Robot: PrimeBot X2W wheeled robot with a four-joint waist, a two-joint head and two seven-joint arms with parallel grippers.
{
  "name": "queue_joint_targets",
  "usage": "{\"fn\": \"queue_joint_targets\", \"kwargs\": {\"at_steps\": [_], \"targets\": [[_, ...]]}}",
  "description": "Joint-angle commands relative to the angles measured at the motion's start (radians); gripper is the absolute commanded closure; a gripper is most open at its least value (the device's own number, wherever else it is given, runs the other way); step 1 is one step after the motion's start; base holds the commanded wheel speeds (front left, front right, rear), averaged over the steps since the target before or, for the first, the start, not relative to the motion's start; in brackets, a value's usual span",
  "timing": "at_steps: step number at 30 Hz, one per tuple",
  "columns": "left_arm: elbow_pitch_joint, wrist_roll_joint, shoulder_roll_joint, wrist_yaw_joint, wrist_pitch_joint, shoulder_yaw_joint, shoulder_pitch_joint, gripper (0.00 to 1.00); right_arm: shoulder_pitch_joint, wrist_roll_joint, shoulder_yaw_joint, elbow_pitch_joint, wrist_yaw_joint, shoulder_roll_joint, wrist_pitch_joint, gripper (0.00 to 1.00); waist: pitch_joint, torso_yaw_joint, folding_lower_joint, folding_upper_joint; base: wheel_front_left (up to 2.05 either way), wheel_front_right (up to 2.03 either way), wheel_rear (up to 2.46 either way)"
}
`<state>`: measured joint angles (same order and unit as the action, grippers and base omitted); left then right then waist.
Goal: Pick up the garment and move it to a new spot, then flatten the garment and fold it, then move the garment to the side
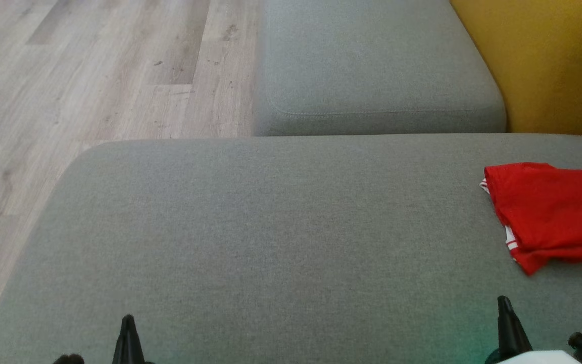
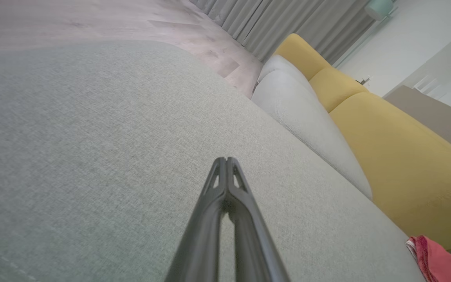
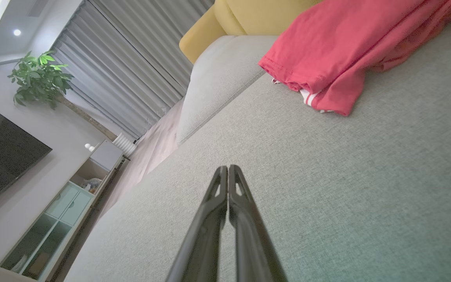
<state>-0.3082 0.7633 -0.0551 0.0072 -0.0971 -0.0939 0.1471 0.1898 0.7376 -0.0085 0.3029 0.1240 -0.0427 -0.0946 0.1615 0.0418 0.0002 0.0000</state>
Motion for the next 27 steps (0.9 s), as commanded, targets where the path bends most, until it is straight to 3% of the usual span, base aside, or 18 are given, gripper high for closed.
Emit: {"fn": "queue_joint_targets", "kwargs": {"at_steps": [1, 27], "targets": [[0.039, 0.028, 0.001, -0.013, 0.003, 0.029, -0.067, 1.00, -0.073, 0.031, 0.001, -0.038, 0.003, -0.004, 0.006, 1.00, -0.003, -0.001, -0.0001, 0.0000, 0.00, 0.00, 0.00], [0.047, 0.318, 0.002, -0.057, 0.077, 0.093, -0.134, 1.00, -0.153, 0.330, -0.037, -0.045, 0.004, -0.005, 0.078, 1.00, -0.061, -0.016, -0.0001, 0.0000, 0.00, 0.00, 0.00]]}}
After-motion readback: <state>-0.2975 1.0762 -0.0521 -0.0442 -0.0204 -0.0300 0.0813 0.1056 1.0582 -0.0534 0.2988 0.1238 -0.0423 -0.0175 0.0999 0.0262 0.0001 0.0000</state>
